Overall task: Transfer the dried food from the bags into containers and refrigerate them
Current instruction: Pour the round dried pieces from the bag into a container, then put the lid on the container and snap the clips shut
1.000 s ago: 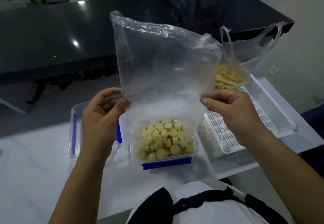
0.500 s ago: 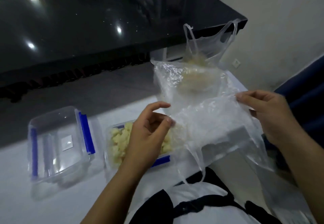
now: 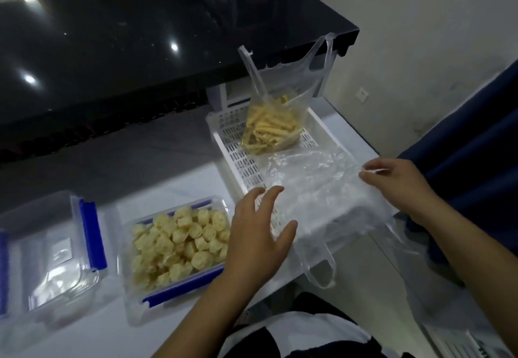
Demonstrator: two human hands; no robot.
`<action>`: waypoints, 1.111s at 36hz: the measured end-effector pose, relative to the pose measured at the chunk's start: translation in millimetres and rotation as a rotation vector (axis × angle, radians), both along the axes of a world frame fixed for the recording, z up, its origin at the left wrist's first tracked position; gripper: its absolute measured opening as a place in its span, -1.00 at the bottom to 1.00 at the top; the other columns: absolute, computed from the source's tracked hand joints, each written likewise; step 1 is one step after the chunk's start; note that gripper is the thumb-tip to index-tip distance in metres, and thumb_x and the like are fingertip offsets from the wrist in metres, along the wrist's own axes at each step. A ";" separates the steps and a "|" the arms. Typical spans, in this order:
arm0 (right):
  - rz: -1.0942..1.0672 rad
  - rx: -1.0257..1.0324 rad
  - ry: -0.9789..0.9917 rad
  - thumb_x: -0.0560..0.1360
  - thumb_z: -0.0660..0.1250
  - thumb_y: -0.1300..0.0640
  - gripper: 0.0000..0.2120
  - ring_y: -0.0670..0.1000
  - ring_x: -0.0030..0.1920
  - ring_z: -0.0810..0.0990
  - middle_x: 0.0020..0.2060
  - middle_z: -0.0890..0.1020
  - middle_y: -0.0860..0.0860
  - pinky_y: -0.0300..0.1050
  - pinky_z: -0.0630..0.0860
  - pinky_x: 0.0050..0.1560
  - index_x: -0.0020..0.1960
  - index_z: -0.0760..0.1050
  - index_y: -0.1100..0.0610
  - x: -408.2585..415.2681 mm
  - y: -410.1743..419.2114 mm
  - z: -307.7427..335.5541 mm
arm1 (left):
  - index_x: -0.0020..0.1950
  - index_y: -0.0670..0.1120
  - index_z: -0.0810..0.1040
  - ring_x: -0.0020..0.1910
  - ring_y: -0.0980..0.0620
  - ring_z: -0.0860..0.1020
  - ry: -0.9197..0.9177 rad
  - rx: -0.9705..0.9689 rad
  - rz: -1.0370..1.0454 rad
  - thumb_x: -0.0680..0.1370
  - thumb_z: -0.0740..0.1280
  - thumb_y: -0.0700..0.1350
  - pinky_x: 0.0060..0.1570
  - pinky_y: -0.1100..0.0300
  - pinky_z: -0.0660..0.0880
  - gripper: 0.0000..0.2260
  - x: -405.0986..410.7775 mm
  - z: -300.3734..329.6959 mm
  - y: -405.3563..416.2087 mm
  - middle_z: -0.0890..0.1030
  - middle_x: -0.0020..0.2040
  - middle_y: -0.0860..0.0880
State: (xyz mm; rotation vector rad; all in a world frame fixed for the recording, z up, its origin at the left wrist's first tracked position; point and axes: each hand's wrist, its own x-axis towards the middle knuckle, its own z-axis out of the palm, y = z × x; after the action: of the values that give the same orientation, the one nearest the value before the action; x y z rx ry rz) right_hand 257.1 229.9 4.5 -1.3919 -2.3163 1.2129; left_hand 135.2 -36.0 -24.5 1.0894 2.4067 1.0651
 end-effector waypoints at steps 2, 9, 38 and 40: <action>0.165 0.163 -0.150 0.50 0.44 -0.07 -0.47 0.12 0.39 0.41 0.41 0.46 0.05 0.04 0.40 0.32 0.42 0.43 0.00 -4.4 5.8 -6.9 | 0.58 0.27 0.11 0.61 -0.01 -0.07 0.126 -0.203 -0.078 0.57 0.15 0.33 0.54 -0.05 -0.02 -0.41 -0.2 -4.2 4.4 0.01 0.64 0.03; 0.694 0.343 -0.479 0.51 -0.01 -0.44 -0.33 0.00 0.60 -0.14 0.62 -0.01 -0.10 0.23 -0.15 0.54 0.56 0.08 -0.25 -11.1 -5.4 -34.0 | 0.61 0.25 -0.04 0.58 0.03 -0.36 0.107 -0.556 -0.143 0.44 -0.33 0.52 0.43 -0.03 -0.52 -0.22 13.9 -9.9 18.3 -0.12 0.66 0.08; 1.449 0.261 -0.108 0.52 0.03 -0.43 -0.35 -0.10 0.58 -0.27 0.60 -0.12 -0.21 0.12 -0.21 0.56 0.55 -0.02 -0.31 -85.2 -173.1 59.8 | 0.60 0.20 0.12 0.62 0.04 -0.06 -0.198 -0.367 0.916 0.47 0.08 0.42 0.58 -0.05 -0.03 -0.28 56.9 31.3 -157.6 0.04 0.64 0.09; 1.479 0.275 -0.113 0.54 0.05 -0.41 -0.37 -0.06 0.58 -0.27 0.61 -0.12 -0.19 0.12 -0.23 0.56 0.55 -0.02 -0.30 -91.2 -200.5 50.7 | 0.60 0.20 0.09 0.62 0.03 -0.09 -0.240 -0.372 0.976 0.51 0.12 0.39 0.58 -0.05 -0.05 -0.30 54.3 27.1 -189.1 -0.01 0.65 0.08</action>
State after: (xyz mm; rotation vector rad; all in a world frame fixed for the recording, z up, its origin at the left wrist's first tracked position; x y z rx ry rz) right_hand 165.8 29.4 55.2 0.6177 -3.3646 0.8474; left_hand 189.5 -225.0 2.5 -0.3847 2.7632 0.8235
